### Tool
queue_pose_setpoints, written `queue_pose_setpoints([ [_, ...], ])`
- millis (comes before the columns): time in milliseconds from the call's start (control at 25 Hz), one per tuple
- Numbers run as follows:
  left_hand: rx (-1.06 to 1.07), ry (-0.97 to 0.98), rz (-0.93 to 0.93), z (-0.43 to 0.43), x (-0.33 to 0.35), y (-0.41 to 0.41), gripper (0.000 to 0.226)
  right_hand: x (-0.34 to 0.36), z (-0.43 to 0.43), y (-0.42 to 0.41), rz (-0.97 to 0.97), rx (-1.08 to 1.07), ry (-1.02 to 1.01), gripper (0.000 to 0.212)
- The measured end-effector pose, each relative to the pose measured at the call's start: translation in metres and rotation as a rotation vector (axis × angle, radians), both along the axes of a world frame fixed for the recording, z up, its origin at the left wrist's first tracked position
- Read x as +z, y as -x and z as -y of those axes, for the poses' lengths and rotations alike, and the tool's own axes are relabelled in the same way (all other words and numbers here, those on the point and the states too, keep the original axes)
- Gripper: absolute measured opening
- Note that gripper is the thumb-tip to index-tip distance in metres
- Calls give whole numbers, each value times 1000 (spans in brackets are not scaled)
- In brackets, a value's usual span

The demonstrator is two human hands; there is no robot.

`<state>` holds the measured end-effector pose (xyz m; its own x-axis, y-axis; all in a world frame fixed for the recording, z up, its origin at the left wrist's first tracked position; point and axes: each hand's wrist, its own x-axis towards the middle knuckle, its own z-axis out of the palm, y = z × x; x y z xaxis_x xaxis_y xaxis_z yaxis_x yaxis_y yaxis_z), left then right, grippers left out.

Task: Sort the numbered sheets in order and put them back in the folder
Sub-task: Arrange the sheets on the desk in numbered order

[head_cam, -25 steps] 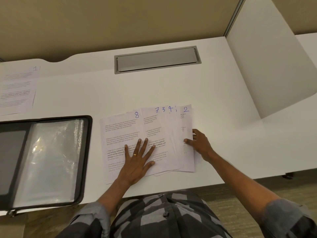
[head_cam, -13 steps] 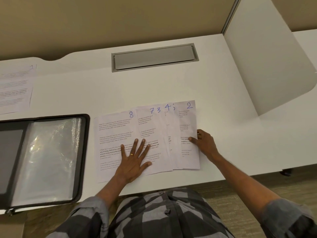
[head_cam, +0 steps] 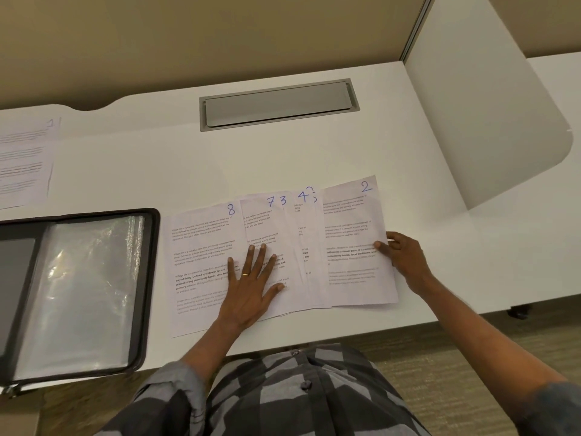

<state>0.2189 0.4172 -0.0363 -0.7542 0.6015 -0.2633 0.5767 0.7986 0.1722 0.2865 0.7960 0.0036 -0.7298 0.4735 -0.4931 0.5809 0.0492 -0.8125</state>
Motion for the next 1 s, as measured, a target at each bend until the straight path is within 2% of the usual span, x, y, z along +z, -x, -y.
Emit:
queue_pose_setpoints([
  [120,6,-77,30,-34,5,1,74,16,-25,-5,-31,-26,101,29],
  [200,1,-233,97,-59,12,1,69,31,-39,-8,-42,-31,154,29],
  [360,232,-595,458,-113,42,0,58,67,-61,-11,-73,-43,164,28],
  [520,466,-671,793,-160,69,10,64,99,-77,-17,-102,-96,196,25],
  [600,597,-825,1001,-171,77,17,50,109,-81,-19,-108,-111,199,24],
  [640,636,-916,1047,-173,78,20,40,113,-81,-20,-110,-115,203,24],
  [800,706,-1043,1016,-160,78,35,23,114,-68,-15,-109,-95,225,23],
  [1000,759,-1030,900,-113,77,67,26,102,-30,20,-83,52,250,29],
])
